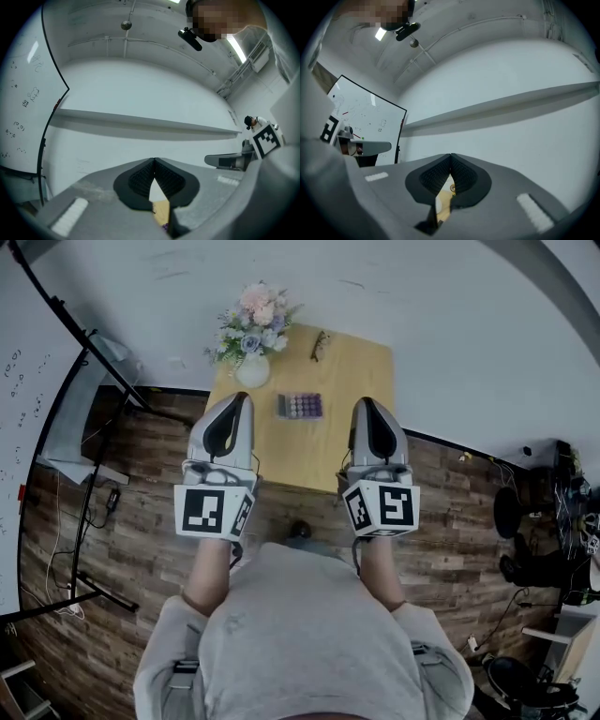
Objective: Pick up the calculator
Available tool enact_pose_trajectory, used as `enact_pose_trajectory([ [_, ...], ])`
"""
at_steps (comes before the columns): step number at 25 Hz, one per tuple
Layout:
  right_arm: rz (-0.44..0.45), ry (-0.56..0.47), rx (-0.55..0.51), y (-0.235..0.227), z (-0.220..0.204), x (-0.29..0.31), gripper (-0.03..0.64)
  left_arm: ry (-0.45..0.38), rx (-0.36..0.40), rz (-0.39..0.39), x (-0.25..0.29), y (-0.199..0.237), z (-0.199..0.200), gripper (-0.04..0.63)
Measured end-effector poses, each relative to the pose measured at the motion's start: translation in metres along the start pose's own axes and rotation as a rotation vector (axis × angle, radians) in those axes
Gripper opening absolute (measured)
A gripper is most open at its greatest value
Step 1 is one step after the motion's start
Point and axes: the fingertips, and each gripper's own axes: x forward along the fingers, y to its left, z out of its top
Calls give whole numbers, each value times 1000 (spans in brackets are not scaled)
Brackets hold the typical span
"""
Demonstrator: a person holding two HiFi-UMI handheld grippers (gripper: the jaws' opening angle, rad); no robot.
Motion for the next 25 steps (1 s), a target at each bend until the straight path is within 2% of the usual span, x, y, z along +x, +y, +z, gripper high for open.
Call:
enact_pose_trajectory([
  [17, 87, 2, 28, -64, -16, 41, 2, -6, 21, 79, 61, -26, -18, 5],
  [25, 120, 19, 50, -62, -29, 48, 2, 20, 21, 102, 62, -25, -29, 5],
])
